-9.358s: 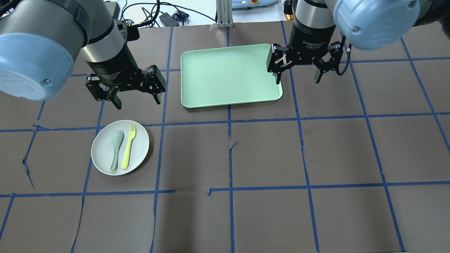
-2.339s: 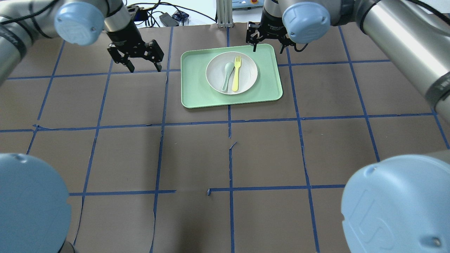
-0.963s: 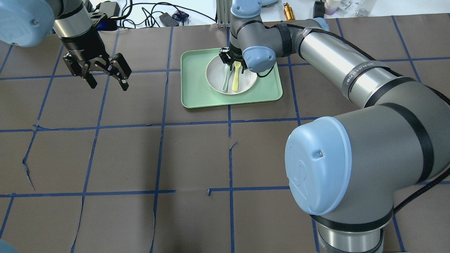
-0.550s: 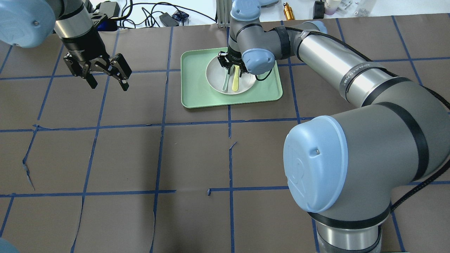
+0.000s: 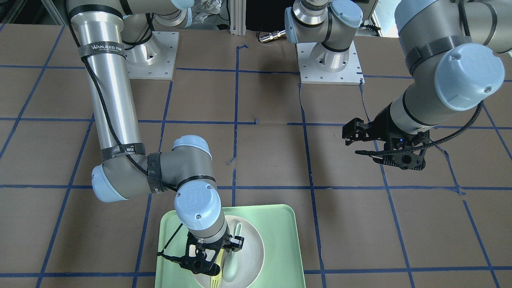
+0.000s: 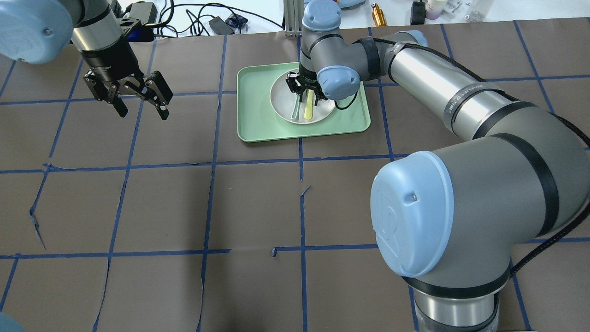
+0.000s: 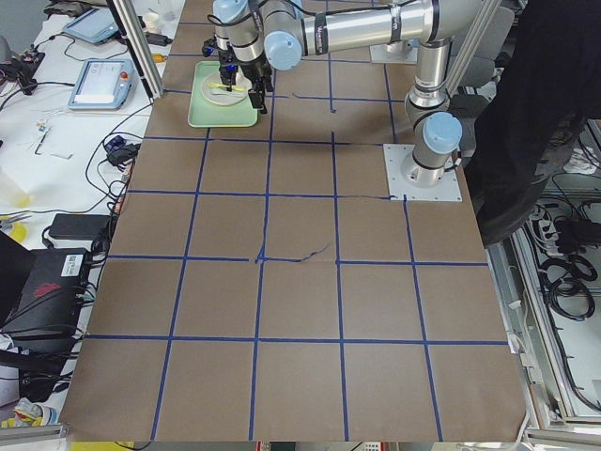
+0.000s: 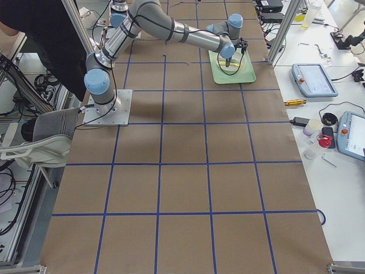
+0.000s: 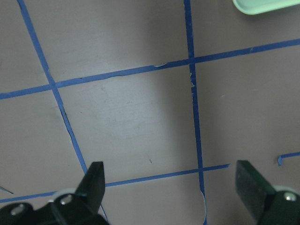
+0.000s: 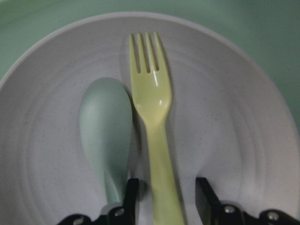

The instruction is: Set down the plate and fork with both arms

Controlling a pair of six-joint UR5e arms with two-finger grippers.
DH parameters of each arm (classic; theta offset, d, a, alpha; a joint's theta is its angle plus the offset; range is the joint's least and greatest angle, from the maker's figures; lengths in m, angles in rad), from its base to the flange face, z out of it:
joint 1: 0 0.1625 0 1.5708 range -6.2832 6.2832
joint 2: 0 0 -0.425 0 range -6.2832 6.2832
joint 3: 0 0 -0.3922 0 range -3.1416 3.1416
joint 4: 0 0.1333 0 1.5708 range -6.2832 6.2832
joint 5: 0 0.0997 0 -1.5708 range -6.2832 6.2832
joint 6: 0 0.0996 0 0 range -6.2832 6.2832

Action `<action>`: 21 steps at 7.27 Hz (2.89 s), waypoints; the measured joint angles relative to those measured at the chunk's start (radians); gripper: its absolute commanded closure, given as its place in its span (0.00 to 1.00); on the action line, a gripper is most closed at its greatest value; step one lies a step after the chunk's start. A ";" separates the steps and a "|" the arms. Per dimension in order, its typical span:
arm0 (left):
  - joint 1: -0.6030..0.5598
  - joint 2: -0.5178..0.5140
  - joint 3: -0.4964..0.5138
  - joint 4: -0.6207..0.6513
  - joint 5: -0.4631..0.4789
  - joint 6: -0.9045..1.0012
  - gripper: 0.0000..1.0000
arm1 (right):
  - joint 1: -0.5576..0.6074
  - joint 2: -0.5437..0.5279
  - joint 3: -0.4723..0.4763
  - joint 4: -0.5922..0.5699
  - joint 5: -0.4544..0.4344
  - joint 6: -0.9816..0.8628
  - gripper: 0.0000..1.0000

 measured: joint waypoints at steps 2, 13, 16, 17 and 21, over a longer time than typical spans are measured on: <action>0.001 0.000 -0.001 -0.001 0.000 0.000 0.00 | 0.000 -0.001 0.006 0.000 -0.002 -0.002 1.00; 0.033 0.019 -0.005 -0.002 -0.013 -0.001 0.00 | -0.158 -0.149 0.123 0.101 0.013 -0.542 1.00; 0.033 0.017 -0.011 -0.002 -0.013 -0.002 0.00 | -0.168 -0.109 0.127 0.091 0.079 -0.574 0.36; 0.035 0.018 -0.017 -0.002 -0.012 -0.002 0.00 | -0.172 -0.104 0.124 0.086 0.078 -0.578 0.00; 0.030 0.039 -0.020 -0.006 -0.011 -0.008 0.00 | -0.204 -0.160 0.133 0.103 0.052 -0.571 0.00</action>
